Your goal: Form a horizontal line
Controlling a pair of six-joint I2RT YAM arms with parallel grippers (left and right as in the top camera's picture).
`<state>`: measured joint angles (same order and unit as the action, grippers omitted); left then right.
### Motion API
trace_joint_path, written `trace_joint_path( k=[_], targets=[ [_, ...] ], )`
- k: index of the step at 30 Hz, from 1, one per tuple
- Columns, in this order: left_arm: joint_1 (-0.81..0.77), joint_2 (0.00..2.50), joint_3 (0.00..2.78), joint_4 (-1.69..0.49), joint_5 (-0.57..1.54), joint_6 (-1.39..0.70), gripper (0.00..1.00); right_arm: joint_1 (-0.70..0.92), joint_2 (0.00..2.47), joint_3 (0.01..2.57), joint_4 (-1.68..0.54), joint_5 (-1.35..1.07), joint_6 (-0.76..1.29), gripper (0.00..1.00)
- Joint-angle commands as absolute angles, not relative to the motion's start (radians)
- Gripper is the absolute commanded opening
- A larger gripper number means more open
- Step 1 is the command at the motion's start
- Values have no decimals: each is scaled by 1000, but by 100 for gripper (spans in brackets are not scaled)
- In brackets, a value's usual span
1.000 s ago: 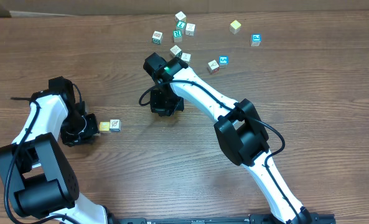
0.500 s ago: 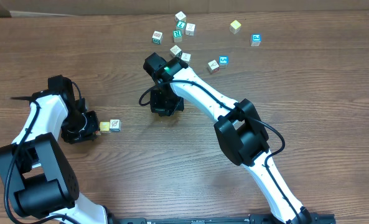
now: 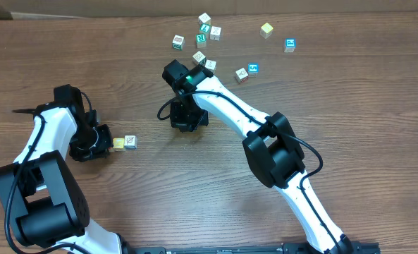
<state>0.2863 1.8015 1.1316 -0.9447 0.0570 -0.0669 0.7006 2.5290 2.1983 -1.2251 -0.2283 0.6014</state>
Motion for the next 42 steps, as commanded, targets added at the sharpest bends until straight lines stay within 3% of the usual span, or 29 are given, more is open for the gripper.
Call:
trace_joint_path(
  k=[1,27,33,42],
  targets=[
    [281,1805,1123,-939,73,-45,6,696,2536,2194,-1229,-172,598,4],
    [281,1800,1124,-1032,83,-46,4,697,2536,2194,-1229,-221,594,4],
    [282,1713,1128,-962,250,-22,4,704,2536,2195,-1208,-243,542,4],
    [288,1576,1128,-761,314,-61,4,702,2536,2195,-912,-518,543,4]
  ],
)
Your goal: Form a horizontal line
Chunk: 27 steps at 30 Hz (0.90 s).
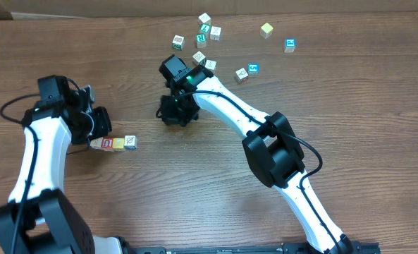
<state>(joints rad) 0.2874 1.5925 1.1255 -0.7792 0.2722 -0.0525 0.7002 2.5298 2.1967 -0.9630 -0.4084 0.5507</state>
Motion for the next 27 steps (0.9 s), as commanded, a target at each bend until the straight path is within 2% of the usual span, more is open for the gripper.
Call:
trace_joint_path(
  k=[1,13,27],
  targets=[
    [289,1576,1128,-757,312,-61,4,702,2536,2195,-886,-517,546,4],
    [375,1576,1127,-731,176,-139,4,754,2536,2194,-699,-505,662,4],
    [426,1576,1127,-725,176,-139,7,860,2536,2194,-644,-177,674,4]
  ],
)
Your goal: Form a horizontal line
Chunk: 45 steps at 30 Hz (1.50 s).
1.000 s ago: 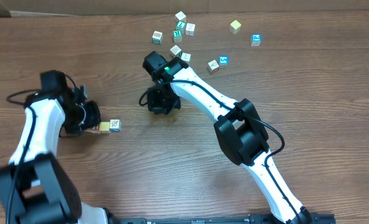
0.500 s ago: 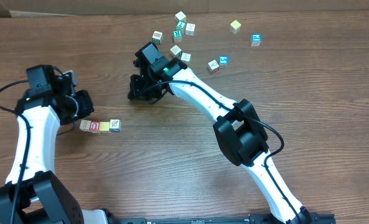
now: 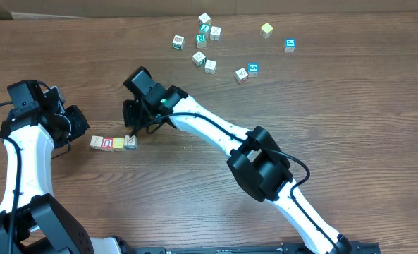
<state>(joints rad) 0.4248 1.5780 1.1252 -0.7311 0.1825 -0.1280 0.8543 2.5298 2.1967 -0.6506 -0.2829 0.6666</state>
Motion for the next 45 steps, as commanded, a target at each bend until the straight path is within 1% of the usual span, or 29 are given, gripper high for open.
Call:
trace_joint_path(
  k=[1,20,25,32,45],
  targets=[
    [426,1576,1127,-725,176,-139,7,863,2536,2194,-644,-167,674,4],
    [426,1576,1127,-728,176,-139,8,877,2536,2165,-683,-165,674,4],
    [426,1576,1127,-728,176,-139,8,877,2537,2164,-674,-165,674,7],
    [426,1576,1127,-728,176,-139,7,889,2537,2164,-675,-173,674,4],
    [426,1576,1127,-729,176,-139,7,909,2537,2164,-698,-185,674,4]
  ],
)
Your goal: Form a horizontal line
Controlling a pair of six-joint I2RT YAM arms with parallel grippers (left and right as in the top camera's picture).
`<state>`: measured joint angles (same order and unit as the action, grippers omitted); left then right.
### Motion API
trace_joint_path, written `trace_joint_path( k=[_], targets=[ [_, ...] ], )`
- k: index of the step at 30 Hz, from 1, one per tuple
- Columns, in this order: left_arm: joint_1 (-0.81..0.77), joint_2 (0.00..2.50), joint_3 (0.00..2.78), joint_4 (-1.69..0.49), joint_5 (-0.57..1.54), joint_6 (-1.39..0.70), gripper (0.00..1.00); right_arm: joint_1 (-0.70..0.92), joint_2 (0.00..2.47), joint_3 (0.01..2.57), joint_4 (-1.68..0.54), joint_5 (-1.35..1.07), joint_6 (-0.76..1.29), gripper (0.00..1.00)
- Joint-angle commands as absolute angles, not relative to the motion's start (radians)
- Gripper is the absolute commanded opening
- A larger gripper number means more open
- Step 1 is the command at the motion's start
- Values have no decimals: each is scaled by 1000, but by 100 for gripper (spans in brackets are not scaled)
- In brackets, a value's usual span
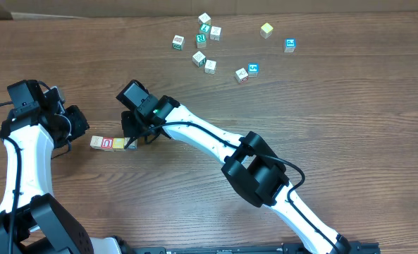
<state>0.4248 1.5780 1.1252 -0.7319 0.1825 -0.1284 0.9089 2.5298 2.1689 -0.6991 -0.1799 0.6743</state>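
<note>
A short row of small blocks lies on the wooden table at the left: a cream block (96, 142), a red-marked one (108, 143) and a yellow one (118, 144). My right gripper (133, 138) hangs low over the row's right end and hides what lies there. Whether its fingers grip a block is hidden. My left gripper (80, 132) stands just left of the row, apart from it, with nothing in it.
Several loose blocks are scattered at the back: a group around a green-marked one (201, 40), two near a blue one (254, 68), a yellow-green one (266, 29) and a blue one (290, 44). The right arm (209, 134) stretches across the table's middle.
My right gripper has shifted a little left and nearer, from just behind the row's right end to over it, now covering the patterned end block. The left arm and the row have not moved.
First my left gripper was down at the left end of two blocks, while my right gripper hung mid-table. Then the row showed several blocks and the left gripper stood behind it. The left arm then drew back left, and the right gripper came to the row's right end.
</note>
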Motion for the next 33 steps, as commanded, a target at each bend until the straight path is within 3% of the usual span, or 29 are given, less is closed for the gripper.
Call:
trace_joint_path(
  k=[1,33],
  targets=[
    [426,1576,1127,-729,176,-139,7,909,2537,2164,-698,-186,674,4],
    [425,1576,1127,-733,176,-139,7,908,2536,2165,-712,-284,673,4]
  ],
)
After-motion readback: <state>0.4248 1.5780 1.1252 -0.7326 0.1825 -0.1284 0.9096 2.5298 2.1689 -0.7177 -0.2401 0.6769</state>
